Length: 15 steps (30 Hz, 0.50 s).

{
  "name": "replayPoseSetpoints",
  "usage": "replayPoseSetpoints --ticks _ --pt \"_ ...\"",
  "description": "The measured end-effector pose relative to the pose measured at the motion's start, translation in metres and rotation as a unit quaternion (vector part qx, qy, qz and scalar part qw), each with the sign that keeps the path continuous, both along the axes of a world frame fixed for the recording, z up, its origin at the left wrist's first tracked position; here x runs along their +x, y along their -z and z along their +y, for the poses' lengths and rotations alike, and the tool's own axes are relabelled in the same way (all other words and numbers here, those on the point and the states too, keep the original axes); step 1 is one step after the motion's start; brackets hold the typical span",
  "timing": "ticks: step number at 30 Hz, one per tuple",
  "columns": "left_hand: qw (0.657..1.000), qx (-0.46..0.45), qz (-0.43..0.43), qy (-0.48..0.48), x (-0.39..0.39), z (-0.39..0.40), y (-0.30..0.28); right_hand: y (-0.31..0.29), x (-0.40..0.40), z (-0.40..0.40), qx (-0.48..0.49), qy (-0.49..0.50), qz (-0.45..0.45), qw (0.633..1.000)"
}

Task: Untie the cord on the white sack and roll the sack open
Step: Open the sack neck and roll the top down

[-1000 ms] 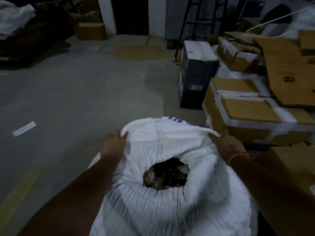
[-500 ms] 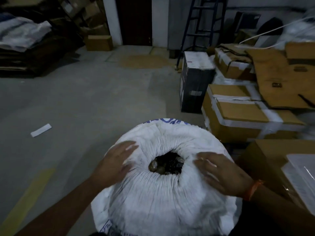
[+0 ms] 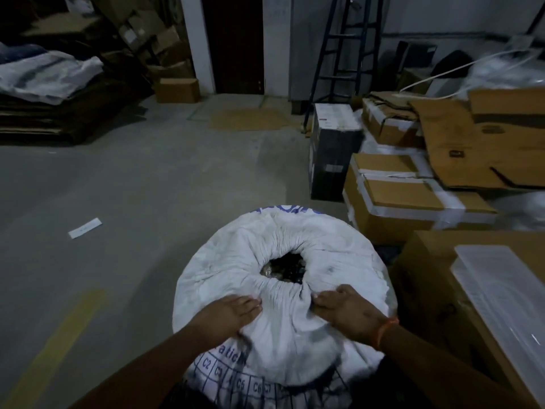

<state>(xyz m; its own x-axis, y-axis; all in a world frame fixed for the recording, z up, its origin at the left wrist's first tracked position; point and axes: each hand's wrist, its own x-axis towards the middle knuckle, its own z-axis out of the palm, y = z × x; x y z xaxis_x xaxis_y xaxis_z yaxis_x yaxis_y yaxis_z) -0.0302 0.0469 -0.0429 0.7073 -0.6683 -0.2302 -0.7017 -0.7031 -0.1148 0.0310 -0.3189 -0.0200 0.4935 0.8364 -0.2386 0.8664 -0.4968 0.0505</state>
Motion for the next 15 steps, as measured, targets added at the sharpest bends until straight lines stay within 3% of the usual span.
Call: replayPoseSetpoints --ticks 6,11,15 --pt "0.998 -0.055 -0.019 0.019 -0.019 0.013 -0.006 -0.002 -0.004 -0.017 0.091 -0.080 -0.106 0.987" --pt "0.993 -0.082 -0.049 0.066 -0.049 0.023 -0.010 -0.001 -0.015 -0.059 0.053 -0.119 -0.119 0.984" --pt "0.998 -0.017 0.002 0.055 -0.071 0.012 -0.007 -0.005 -0.025 -0.071 -0.080 -0.040 -0.051 0.995"
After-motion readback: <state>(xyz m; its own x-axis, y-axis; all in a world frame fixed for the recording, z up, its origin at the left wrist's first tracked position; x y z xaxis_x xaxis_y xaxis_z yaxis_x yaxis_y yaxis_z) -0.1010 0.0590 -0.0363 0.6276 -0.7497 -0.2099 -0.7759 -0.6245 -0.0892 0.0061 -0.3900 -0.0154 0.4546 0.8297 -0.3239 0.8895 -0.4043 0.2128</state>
